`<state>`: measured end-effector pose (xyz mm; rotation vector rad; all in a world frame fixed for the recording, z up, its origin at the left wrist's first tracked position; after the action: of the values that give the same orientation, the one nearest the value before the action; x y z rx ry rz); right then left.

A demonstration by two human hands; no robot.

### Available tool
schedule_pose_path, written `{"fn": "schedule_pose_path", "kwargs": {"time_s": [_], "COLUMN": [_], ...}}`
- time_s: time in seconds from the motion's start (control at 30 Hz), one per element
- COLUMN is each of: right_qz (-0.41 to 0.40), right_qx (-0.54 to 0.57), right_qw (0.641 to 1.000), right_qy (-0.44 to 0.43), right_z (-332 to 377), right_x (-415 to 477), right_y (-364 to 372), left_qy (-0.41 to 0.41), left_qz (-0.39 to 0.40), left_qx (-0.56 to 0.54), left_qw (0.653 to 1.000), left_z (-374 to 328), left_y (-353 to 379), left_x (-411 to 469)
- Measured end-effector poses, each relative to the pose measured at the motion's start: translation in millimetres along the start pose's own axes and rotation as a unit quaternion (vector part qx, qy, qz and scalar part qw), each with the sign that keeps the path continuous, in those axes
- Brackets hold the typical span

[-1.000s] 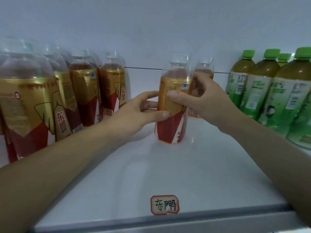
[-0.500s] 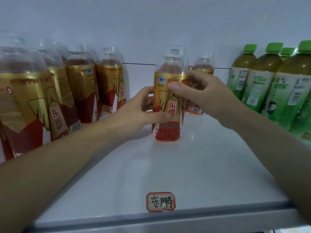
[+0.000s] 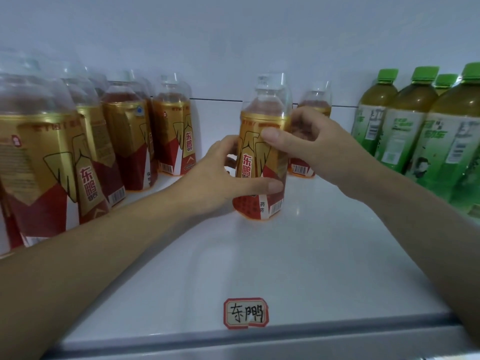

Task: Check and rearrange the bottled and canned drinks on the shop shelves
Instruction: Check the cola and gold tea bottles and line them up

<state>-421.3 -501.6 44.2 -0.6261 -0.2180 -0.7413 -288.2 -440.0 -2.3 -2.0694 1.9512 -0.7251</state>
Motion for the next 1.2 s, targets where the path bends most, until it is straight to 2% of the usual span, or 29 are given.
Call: {"fn": "schedule_pose_path", "kwargs": {"time_s": [0.1,0.2,0.3,0.4,0.5,0.6,0.7,0.8,0.9,0.97,1.03,1.1,1.2], "right_qz": [0.039,0.022,-0.011,-0.002,0.04,0.031,-0.004,0.012,0.033,0.025,0.001,-0.025,-0.031], "right_qx": [0.026,0.009,-0.056,-0.049,0.007,0.0,-0.046,-0.028,0.02,0.012,-0.025,-0.082,-0.1], "right_qw": [0.999,1.0,0.998,0.999,0.999,0.999,0.999,1.0,0.999,1.0,1.0,0.996,0.994], "right_qy": [0.011,0.0,-0.008,-0.003,0.015,0.006,-0.009,-0.004,0.01,0.002,-0.001,-0.001,-0.007], "right_z": [-2,1,4,2,-3,-1,5,5,1,3,6,9,10], "right_x": [0,1,0,-1,0,0,-1,-2,-2,-2,-2,-3,-3], "right_y": [6,1,-5,-1,8,6,3,6,8,4,0,-3,0], "left_qy": [0.01,0.008,0.001,-0.01,0.008,0.006,0.004,0.001,0.009,0.006,0.003,0.004,-0.004], "left_qz": [-0.001,0.035,0.056,0.021,0.017,0.053,0.059,0.03,0.041,0.068,0.073,0.044,0.03], "left_qx": [-0.032,-0.104,-0.052,0.017,-0.03,-0.11,-0.048,-0.015,-0.093,-0.115,-0.057,0.002,0.021], "left_qw": [0.999,0.994,0.997,1.0,0.999,0.992,0.997,0.999,0.995,0.991,0.996,0.999,0.999], "left_z": [0,3,0,-4,0,4,0,-3,0,2,1,-3,-4], "left_y": [-2,-4,3,6,-2,-2,9,11,4,1,-1,-3,2], "left_x": [0,-1,-1,0,1,0,1,4,4,2,0,-1,-1]}}
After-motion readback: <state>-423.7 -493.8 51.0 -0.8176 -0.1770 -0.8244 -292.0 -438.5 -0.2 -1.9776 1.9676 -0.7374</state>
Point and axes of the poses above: each hand's wrist, its own x-axis towards the middle knuckle, its own y-axis out of the palm, z = x × y, the point moved 8 cm from there along x, towards the middle knuckle, and after that the axes turned 10 degrees about z, right-handed, at the moved point
